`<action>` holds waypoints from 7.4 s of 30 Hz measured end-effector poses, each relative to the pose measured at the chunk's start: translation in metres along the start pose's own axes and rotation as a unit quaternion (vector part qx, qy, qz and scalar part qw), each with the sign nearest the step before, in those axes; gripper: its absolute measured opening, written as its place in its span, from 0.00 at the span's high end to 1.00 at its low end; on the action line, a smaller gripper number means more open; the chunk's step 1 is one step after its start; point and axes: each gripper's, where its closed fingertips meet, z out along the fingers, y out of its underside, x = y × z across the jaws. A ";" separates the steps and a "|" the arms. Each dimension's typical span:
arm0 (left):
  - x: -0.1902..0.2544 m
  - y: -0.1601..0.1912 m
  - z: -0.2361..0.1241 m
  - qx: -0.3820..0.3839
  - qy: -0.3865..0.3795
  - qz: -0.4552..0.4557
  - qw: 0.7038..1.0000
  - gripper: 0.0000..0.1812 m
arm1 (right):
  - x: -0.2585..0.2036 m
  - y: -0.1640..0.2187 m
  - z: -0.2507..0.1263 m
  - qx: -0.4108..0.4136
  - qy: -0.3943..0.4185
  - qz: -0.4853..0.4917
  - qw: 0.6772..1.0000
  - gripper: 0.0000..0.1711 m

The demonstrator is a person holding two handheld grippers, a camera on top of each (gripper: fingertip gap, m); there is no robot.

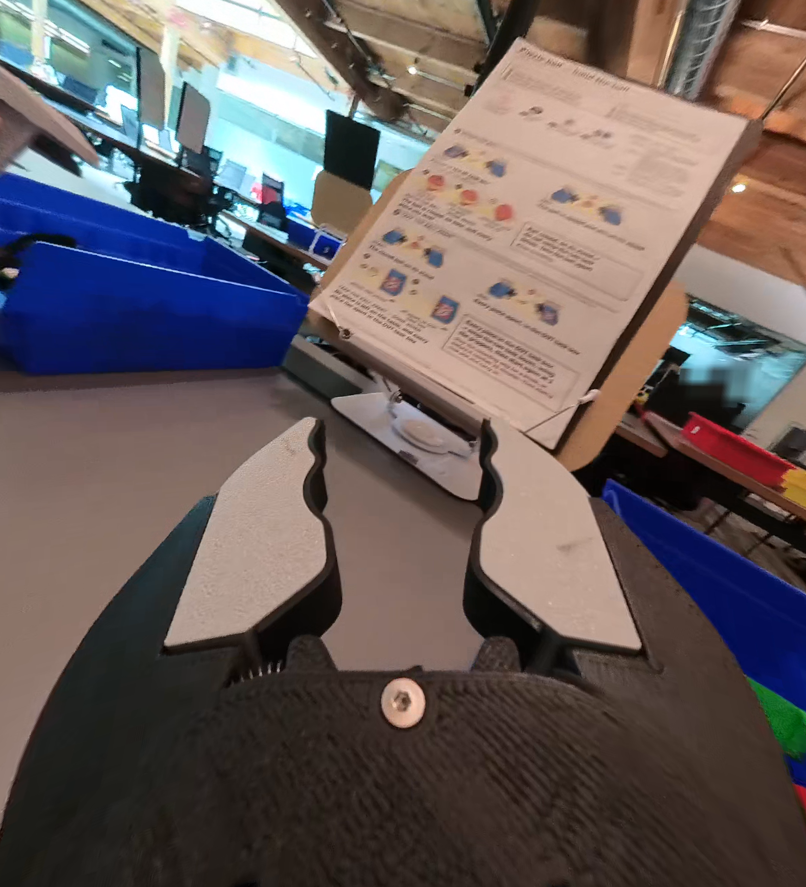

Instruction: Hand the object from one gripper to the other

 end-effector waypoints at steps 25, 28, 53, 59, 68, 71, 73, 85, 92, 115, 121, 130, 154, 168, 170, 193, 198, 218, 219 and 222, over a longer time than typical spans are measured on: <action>-0.047 0.082 0.095 -0.398 0.028 -0.086 0.913 0.54 | -0.014 0.029 0.008 -0.057 -0.045 -0.002 0.997 0.62; -0.040 0.062 0.091 -0.346 0.048 -0.091 0.933 0.54 | -0.009 0.027 0.007 -0.045 -0.042 0.038 0.997 0.63; 0.250 0.047 0.009 0.097 0.461 -0.052 0.880 0.54 | -0.089 -0.049 0.005 0.088 -0.217 0.188 0.954 0.43; 0.258 0.054 -0.012 0.135 0.504 0.018 0.853 0.54 | -0.117 -0.045 -0.004 0.061 -0.328 0.247 0.910 0.45; 0.271 0.067 -0.033 0.123 0.575 0.042 0.808 0.55 | -0.135 -0.040 -0.020 0.028 -0.416 0.273 0.867 0.50; 0.271 0.068 -0.035 0.128 0.578 0.052 0.804 0.55 | -0.136 -0.041 -0.021 0.032 -0.417 0.263 0.869 0.50; 0.270 0.067 -0.036 0.130 0.579 0.052 0.803 0.55 | -0.137 -0.040 -0.020 0.025 -0.420 0.258 0.870 0.50; 0.247 0.068 -0.027 0.096 0.523 0.074 0.844 0.46 | -0.108 -0.016 -0.023 -0.018 -0.376 0.138 0.916 0.52; 0.217 0.035 -0.026 0.139 0.510 -0.062 0.846 0.49 | -0.112 -0.014 -0.024 0.011 -0.362 0.048 0.931 0.52; 0.204 0.030 0.008 0.081 0.449 -0.403 0.793 0.51 | -0.077 -0.039 -0.005 0.118 -0.129 -0.143 0.974 0.44; 0.206 0.025 0.001 0.110 0.468 -0.337 0.809 0.50 | -0.071 -0.043 -0.006 0.091 -0.185 0.027 0.978 0.45; 0.198 0.015 -0.031 0.200 0.421 0.012 0.885 0.32 | -0.055 -0.067 -0.029 0.124 -0.383 0.417 0.815 0.45; 0.221 0.037 -0.034 0.047 0.545 -0.148 0.824 0.42 | -0.060 -0.055 -0.027 0.159 -0.313 0.287 0.891 0.31; 0.240 0.034 -0.025 0.057 0.591 -0.343 0.728 0.43 | -0.051 -0.086 -0.039 0.288 -0.260 0.252 0.887 0.35; 0.249 0.043 -0.026 0.024 0.610 -0.338 0.716 0.42 | -0.043 -0.092 -0.042 0.290 -0.265 0.277 0.877 0.44; 0.250 0.121 0.039 0.044 0.124 0.512 0.849 0.52 | -0.035 -0.055 -0.002 0.116 -0.174 0.318 0.925 0.45; 0.254 0.117 0.032 0.034 0.204 0.423 0.882 0.54 | -0.036 -0.072 -0.019 0.171 -0.215 0.278 0.920 0.49; 0.276 0.119 -0.018 0.002 0.512 0.168 0.842 0.56 | -0.047 -0.068 -0.017 0.114 -0.307 0.385 0.863 0.46; 0.272 0.117 -0.012 0.008 0.479 0.194 0.856 0.54 | -0.038 -0.061 -0.011 0.104 -0.265 0.366 0.886 0.46; 0.271 0.118 0.004 0.019 0.388 0.275 0.879 0.51 | -0.020 -0.049 -0.002 0.083 -0.170 0.350 0.918 0.46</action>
